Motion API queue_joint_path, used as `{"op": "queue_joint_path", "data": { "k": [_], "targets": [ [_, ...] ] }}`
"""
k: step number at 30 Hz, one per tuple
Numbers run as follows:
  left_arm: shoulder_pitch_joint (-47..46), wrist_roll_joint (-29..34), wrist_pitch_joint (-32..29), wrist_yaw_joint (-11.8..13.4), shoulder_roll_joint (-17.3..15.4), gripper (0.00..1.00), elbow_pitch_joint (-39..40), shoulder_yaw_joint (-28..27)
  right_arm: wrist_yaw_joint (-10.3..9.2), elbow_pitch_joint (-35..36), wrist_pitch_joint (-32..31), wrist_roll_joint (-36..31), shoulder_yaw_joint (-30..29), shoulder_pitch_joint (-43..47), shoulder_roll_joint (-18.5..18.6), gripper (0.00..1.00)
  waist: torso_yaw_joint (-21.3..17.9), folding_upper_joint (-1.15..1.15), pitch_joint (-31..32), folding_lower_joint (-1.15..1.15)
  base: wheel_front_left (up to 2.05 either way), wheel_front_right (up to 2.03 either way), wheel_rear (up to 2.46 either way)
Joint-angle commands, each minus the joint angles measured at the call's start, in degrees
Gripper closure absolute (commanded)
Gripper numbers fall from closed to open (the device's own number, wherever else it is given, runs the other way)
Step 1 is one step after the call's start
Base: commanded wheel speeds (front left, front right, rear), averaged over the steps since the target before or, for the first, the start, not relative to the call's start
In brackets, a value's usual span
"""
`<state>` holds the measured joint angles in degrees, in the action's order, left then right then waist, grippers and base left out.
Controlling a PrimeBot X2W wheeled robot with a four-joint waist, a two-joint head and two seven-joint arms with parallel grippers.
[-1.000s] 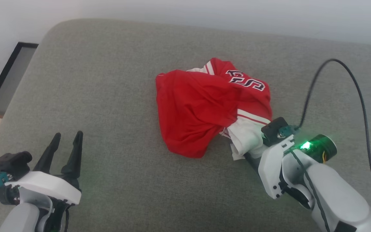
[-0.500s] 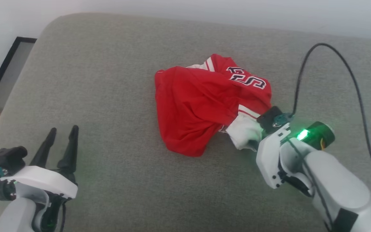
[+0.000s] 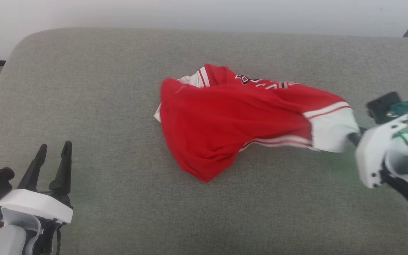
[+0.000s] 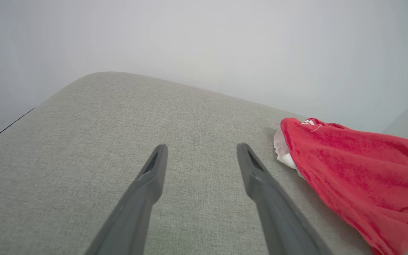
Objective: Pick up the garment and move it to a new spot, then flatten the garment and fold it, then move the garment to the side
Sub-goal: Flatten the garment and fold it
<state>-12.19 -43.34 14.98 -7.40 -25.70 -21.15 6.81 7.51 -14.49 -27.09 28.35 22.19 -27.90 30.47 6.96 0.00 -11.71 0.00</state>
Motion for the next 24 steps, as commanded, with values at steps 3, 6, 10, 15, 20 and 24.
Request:
{"op": "queue_joint_path", "data": {
  "k": [3, 6, 10, 15, 20, 24],
  "targets": [
    [0.2, 0.2, 0.3, -0.1, 0.1, 0.00, 0.4, 0.0, -0.04, 0.7, -2.0, 1.0, -4.2, 3.0, 1.6, 1.00, -0.2, 0.00, -0.5, 0.00, 0.00, 0.00, 0.00],
    [-0.4, 0.0, 0.3, -0.1, 0.2, 0.00, 0.7, 0.5, -0.04, -0.2, -2.9, 0.3, -7.2, 4.9, 2.1, 1.00, 0.1, 0.00, -1.1, 0.00, 0.00, 0.00, 0.00],
    [-1.1, -0.2, 0.3, -0.1, 0.1, 0.00, 0.6, 1.2, -0.04, -3.0, -2.8, 0.2, -8.9, 6.2, -0.1, 1.00, 0.6, 0.00, -1.9, 0.00, 0.00, 0.00, 0.00],
    [-2.4, -0.6, 0.3, -0.1, -0.1, 0.00, 0.1, 2.1, -0.03, -8.2, -2.8, 0.9, -8.1, 5.3, -3.2, 0.89, 1.1, 0.00, -2.4, 0.00, 0.00, 0.00, 0.00],
    [-2.9, -0.9, 0.3, -0.1, -0.8, 0.00, -0.3, 3.0, -0.01, -11.3, -1.6, 1.5, -6.7, 3.2, -4.6, 0.00, 0.8, 0.00, -1.7, 0.00, 0.00, 0.00, 0.00],
    [-2.8, -1.6, 0.3, -0.1, -2.1, 0.00, -0.4, 3.9, -0.03, -11.3, -0.5, 1.9, -6.6, 2.2, -4.1, 0.00, -0.1, 0.00, -0.6, 0.00, 0.00, 0.00, 0.00]
  ]
}}
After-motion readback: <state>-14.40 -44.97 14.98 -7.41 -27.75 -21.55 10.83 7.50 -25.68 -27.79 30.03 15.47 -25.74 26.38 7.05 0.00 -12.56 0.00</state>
